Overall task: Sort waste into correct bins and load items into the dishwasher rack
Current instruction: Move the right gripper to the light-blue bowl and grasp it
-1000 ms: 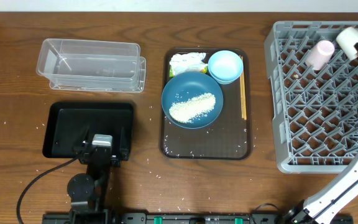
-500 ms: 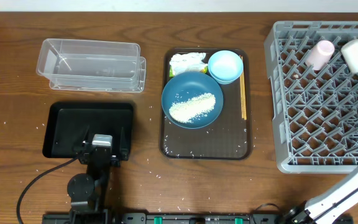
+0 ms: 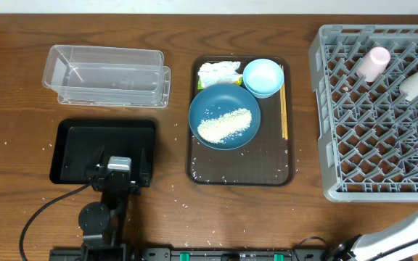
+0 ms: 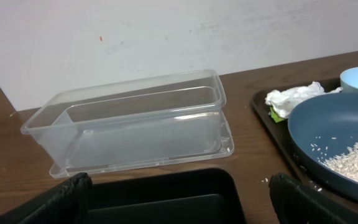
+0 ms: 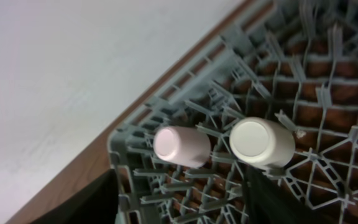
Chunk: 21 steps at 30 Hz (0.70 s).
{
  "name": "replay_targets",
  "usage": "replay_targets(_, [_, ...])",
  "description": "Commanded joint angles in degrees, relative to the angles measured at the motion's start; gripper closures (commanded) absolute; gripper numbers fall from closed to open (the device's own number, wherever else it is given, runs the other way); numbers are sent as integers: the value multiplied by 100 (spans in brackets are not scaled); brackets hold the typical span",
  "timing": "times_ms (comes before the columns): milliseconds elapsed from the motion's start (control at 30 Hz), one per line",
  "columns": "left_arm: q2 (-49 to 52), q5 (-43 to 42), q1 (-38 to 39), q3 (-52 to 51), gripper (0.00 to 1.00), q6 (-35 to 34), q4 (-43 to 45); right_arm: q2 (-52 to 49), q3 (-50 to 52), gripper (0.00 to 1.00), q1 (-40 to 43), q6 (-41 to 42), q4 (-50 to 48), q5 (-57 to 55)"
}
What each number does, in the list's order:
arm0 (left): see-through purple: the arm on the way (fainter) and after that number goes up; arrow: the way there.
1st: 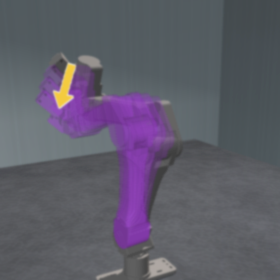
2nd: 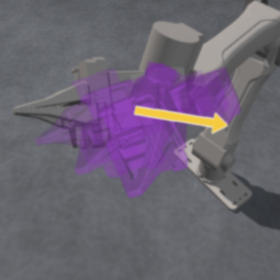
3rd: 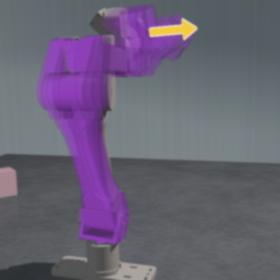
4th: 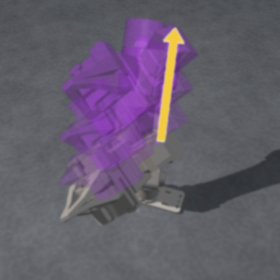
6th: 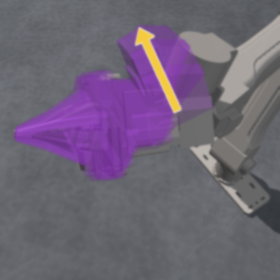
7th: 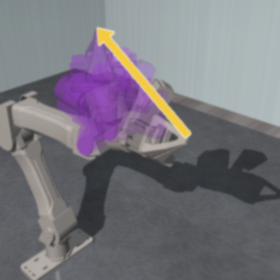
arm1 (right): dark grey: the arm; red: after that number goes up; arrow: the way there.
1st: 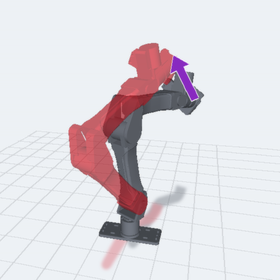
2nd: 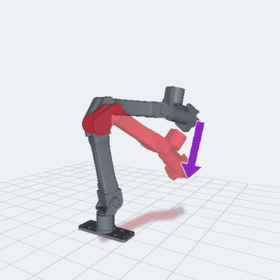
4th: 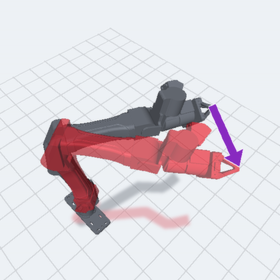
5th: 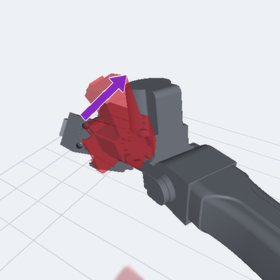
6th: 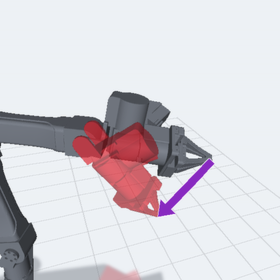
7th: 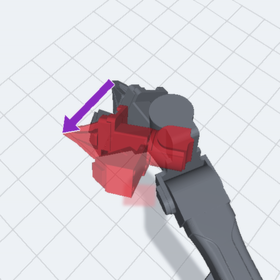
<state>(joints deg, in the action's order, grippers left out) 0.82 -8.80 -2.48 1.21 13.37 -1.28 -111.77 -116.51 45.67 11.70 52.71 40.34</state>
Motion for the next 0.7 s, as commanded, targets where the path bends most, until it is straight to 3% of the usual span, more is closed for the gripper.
replay_targets(0, [-11, -79, -7, -98, 7, 9, -190, 387, -39, 40, -463, 66, 68, -498])
replay_targets(100, [-11, -79, -7, -98, 7, 9, -190, 629, -39, 38, -968, -125, 219, -424])
replay_targets(167, [-11, -79, -7, -98, 7, 9, -192, 680, -39, 36, -1429, -691, 345, 33])
replay_targets(233, [-11, -79, -7, -98, 7, 9, -192, 662, -37, 43, -1976, -1119, 509, 179])
replay_targets(367, [-11, -79, -7, -98, 7, 9, -190, 479, -28, 55, -3215, -1193, 647, -1095])
replay_targets(533, [-11, -79, -7, -98, 7, 9, -190, -70, -28, 55, -4704, -719, 415, -2789])
replay_targets(667, [-11, -79, -7, -98, 7, 9, -190, -688, -28, 53, -5556, -223, 33, -3381])
